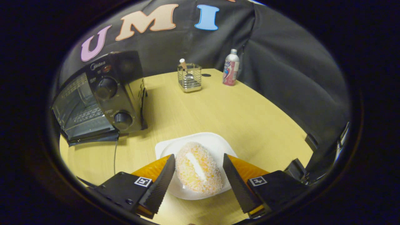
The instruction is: Open the toaster oven, put the food inside, and close the toaster oven door.
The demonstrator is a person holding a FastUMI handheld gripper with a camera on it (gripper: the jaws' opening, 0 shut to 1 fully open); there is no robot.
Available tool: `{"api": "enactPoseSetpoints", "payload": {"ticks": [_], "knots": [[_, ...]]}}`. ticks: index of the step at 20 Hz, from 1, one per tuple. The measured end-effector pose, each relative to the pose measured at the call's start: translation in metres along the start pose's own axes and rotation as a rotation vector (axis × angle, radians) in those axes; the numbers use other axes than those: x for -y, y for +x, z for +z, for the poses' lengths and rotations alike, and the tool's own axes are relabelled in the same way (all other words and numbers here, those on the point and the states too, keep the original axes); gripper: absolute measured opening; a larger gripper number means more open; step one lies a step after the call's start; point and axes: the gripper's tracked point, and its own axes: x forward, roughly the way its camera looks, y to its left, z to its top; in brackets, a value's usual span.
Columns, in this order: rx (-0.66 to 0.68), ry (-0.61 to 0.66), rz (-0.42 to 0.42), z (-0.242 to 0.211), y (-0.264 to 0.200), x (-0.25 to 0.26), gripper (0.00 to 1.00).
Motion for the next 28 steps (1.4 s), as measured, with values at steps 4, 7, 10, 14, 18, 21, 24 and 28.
{"api": "enactPoseSetpoints", "payload": {"ticks": [4, 7, 10, 14, 18, 21, 24, 28], "knots": [[-0.026, 0.041, 0.019, -0.016, 0.001, -0.001, 0.98], [-0.013, 0.104, 0.03, -0.015, 0.005, 0.004, 0.95], [-0.028, 0.073, 0.041, -0.015, 0.004, 0.004, 0.83], [-0.033, 0.08, 0.018, -0.01, 0.006, 0.004, 0.68], [0.046, 0.06, -0.019, 0.027, -0.01, 0.001, 0.6], [0.103, 0.069, -0.032, 0.056, -0.029, -0.008, 0.61], [0.137, 0.111, -0.017, 0.072, -0.046, -0.027, 0.61], [0.137, 0.181, 0.039, 0.072, -0.068, -0.065, 0.61]]}}
